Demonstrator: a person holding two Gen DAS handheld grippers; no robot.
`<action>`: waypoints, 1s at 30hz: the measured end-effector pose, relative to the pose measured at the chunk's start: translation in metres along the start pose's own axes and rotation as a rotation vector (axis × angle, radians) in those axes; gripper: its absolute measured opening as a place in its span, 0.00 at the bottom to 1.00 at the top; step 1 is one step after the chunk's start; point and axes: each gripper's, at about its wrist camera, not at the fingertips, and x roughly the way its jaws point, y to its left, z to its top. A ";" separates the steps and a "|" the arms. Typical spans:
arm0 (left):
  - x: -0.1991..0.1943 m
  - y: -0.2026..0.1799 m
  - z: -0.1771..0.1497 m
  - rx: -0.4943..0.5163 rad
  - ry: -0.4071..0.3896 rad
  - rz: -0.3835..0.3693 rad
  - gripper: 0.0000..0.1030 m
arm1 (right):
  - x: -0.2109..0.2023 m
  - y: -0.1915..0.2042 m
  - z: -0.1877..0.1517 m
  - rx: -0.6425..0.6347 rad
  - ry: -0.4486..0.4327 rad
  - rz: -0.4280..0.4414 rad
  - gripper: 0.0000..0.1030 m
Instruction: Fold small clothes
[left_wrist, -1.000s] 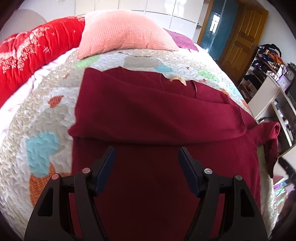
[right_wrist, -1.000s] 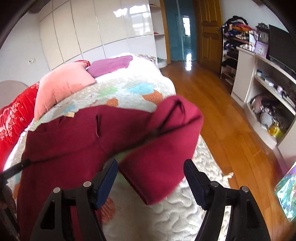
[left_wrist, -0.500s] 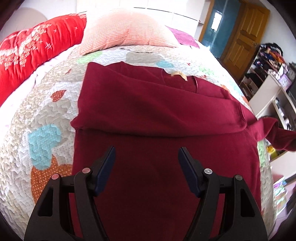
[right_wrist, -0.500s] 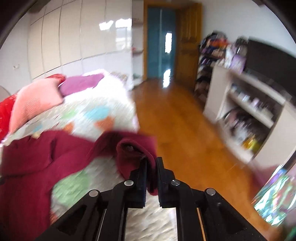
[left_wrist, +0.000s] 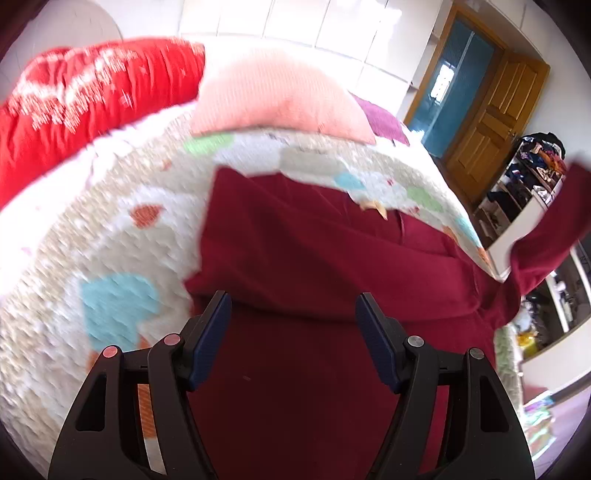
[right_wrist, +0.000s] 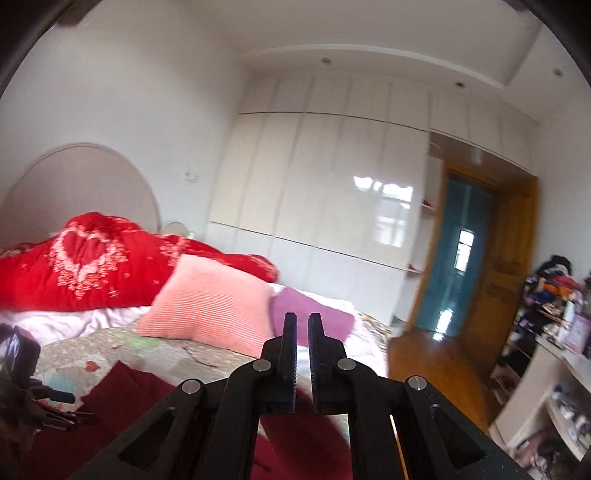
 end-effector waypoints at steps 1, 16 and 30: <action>-0.003 0.002 0.001 0.012 -0.014 0.010 0.68 | 0.015 0.018 0.002 -0.019 -0.005 0.050 0.05; 0.022 0.019 -0.004 0.049 0.005 -0.023 0.68 | 0.065 0.000 -0.118 0.251 0.410 0.228 0.52; 0.079 -0.145 -0.011 0.743 -0.029 -0.131 0.68 | -0.007 -0.096 -0.239 0.693 0.494 0.103 0.52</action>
